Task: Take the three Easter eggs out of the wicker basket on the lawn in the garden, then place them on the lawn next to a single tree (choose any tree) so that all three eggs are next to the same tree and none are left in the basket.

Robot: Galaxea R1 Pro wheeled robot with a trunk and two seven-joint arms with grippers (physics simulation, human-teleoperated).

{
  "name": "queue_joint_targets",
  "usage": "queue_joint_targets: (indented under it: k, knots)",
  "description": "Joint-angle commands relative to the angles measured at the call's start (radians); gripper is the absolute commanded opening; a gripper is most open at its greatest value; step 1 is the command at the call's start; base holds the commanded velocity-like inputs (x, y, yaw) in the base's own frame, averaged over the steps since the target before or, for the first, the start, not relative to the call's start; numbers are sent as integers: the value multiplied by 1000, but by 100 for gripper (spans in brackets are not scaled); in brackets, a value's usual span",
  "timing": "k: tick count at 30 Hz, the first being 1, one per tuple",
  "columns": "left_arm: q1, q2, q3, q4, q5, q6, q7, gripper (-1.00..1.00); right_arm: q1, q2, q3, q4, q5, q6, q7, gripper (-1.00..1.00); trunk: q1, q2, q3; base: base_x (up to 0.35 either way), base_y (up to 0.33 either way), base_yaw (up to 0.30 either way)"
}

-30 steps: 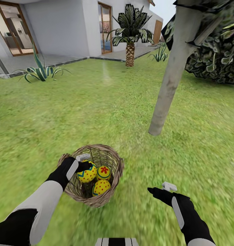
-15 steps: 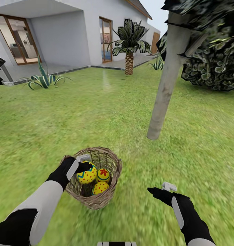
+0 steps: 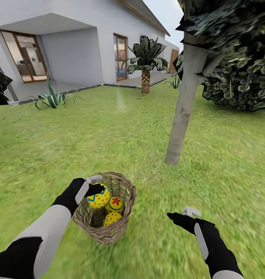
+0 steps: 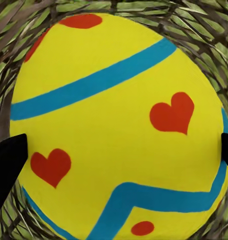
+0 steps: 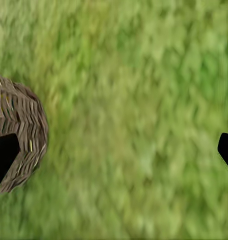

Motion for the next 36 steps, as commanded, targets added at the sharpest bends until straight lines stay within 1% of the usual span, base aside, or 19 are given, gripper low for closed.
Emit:
queue_joint_targets:
  k: [1, 3, 7, 9, 14, 17, 22, 26, 28, 31, 36]
  knots:
    - [0, -1, 3, -2, 11, 5, 8, -100, -1, 1, -4, -1, -6, 6, 2, 100, -1, 0, 3, 0, -15, 0]
    - [0, -1, 3, -12, 11, 5, 9, -100, -1, 1, -4, -1, -6, 6, 2, 100, -1, 0, 11, 0, -6, 0]
    - [0, -1, 3, -107, 11, 27, 9, -100, -1, 1, -4, -1, -6, 6, 2, 100, -3, 1, 26, -10, -1, 0]
    - [0, -1, 3, -125, 11, 34, 9, -100, -1, 1, -4, -1, -6, 6, 2, 100, -4, 2, 34, -145, 0, 0]
    - [0, -1, 2, -133, 10, 55, 9, -100, -1, 1, -4, -1, -6, 6, 2, 100, -6, 3, 53, -48, 0, 0]
    - [0, -1, 2, -133, 10, 57, 9, -100, -1, 1, -4, -1, -6, 6, 2, 100, -8, 4, 65, -170, 0, 0]
    - [0, -1, 2, -135, 9, 58, 9, -100, -1, 1, -4, -1, -6, 6, 2, 100, -10, 5, 84, -36, 0, 0]
    - [0, -1, 1, -148, 7, 80, 9, -100, -1, 1, -3, -1, -6, 6, 2, 100, -12, 6, 100, -2, 0, 0]
    - [1, -1, 0, -199, 6, 104, 9, -100, -1, 1, -2, -1, -6, 6, 2, 100, -13, 6, 107, 0, 0, 0]
    - [5, -5, 0, -306, 5, 150, 9, -100, -1, 1, -1, -1, -6, 6, 2, 100, -14, 7, 119, 0, 0, 0]
    - [9, -8, -1, -425, 4, 200, 9, -100, -1, 1, -1, -1, -6, 6, 2, 100, -16, 8, 138, 0, 0, 0]
